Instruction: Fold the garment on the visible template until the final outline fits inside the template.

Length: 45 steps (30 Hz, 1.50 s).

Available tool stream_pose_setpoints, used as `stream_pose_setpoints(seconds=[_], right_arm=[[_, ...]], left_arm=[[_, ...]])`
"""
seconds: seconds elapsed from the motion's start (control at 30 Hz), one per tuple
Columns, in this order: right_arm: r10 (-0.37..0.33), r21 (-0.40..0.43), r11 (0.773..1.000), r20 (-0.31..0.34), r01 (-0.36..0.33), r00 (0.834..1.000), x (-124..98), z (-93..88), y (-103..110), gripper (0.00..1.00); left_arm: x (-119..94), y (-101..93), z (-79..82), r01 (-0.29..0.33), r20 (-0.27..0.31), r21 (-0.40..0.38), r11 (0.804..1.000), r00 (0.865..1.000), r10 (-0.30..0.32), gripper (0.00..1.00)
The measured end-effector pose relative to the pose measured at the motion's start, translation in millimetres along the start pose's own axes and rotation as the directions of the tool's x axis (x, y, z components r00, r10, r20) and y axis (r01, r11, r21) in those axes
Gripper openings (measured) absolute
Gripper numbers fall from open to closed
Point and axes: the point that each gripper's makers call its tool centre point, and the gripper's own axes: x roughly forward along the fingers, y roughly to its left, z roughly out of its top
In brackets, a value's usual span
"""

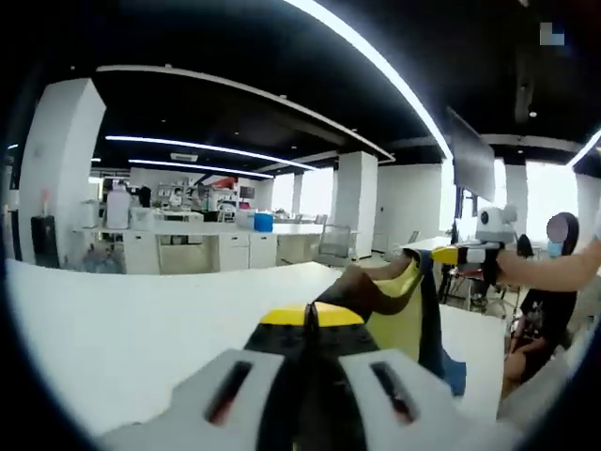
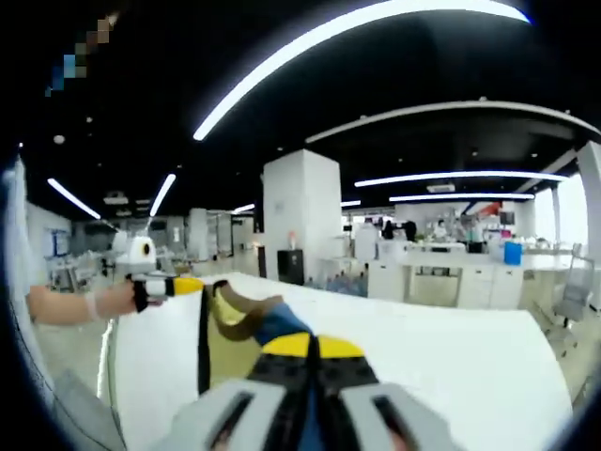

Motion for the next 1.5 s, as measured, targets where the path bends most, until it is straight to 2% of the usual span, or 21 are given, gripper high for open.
stream_pose_setpoints(seconds=[0.07,0.1,0.13,0.27,0.43,0.53,0.63,0.67,0.8,0.87,0.9,1.0,1.1,1.33,1.5], right_arm=[[-0.010,0.006,1.000,-0.052,0.010,0.999,16.8,-22.8,-9.7,0.00],[-0.006,0.011,1.000,-0.059,0.006,0.998,23.9,-28.6,-15.0,0.00],[-0.011,0.018,1.000,-0.077,0.012,0.997,30.3,-36.2,-20.0,0.00],[-0.017,0.027,0.999,-0.134,0.020,0.991,61.9,-67.4,-45.4,0.00],[-0.045,0.061,0.996,-0.196,0.058,0.980,91.2,-105.7,-80.2,0.00],[-0.060,0.082,0.994,-0.222,0.079,0.973,104.6,-124.4,-97.9,0.00],[-0.063,0.098,0.991,-0.252,0.091,0.966,118.9,-145.5,-111.8,0.00],[-0.064,0.105,0.990,-0.270,0.096,0.961,124.4,-153.7,-116.2,0.00],[-0.066,0.118,0.987,-0.306,0.107,0.950,139.6,-175.9,-119.9,0.00],[-0.064,0.124,0.986,-0.320,0.109,0.945,148.1,-184.4,-123.6,0.00],[-0.069,0.122,0.986,-0.328,0.114,0.942,144.4,-187.2,-119.7,0.00],[-0.072,0.129,0.984,-0.362,0.126,0.929,157.7,-202.7,-127.7,0.00],[-0.080,0.136,0.981,-0.378,0.141,0.922,154.6,-209.2,-127.4,0.00],[-0.078,0.163,0.973,-0.423,0.161,0.903,157.8,-229.3,-126.6,0.00],[-0.077,0.167,0.972,-0.429,0.163,0.900,161.2,-232.3,-129.1,0.00]], left_arm=[[17.3,13.0,-21.0,-0.016,-0.041,-0.026,1.000,0.999,0.015,0.00],[20.4,15.5,-24.6,-0.021,-0.046,-0.020,1.000,0.999,0.020,0.00],[32.1,19.1,-41.2,-0.036,-0.077,-0.030,0.999,0.996,0.034,0.00],[67.6,46.3,-78.1,-0.072,-0.132,-0.061,0.996,0.989,0.063,0.00],[105.2,59.0,-120.7,-0.095,-0.214,-0.085,0.992,0.974,0.075,0.00],[124.1,70.8,-141.0,-0.111,-0.258,-0.094,0.989,0.962,0.083,0.00],[135.1,69.8,-157.4,-0.129,-0.288,-0.106,0.986,0.953,0.093,0.00],[140.9,79.0,-162.8,-0.142,-0.292,-0.116,0.983,0.951,0.103,0.00],[150.4,92.7,-179.5,-0.168,-0.323,-0.121,0.978,0.939,0.121,0.00],[149.7,89.7,-189.6,-0.183,-0.342,-0.127,0.975,0.930,0.131,0.00],[150.0,90.0,-193.5,-0.188,-0.351,-0.126,0.974,0.927,0.133,0.00],[155.1,97.7,-205.8,-0.204,-0.373,-0.134,0.970,0.917,0.142,0.00],[160.9,100.0,-212.5,-0.196,-0.387,-0.103,0.975,0.911,0.142,0.00],[164.3,98.0,-217.5,-0.183,-0.396,-0.083,0.980,0.908,0.136,0.00],[165.0,97.0,-218.9,-0.155,-0.401,-0.060,0.986,0.908,0.119,0.00]])
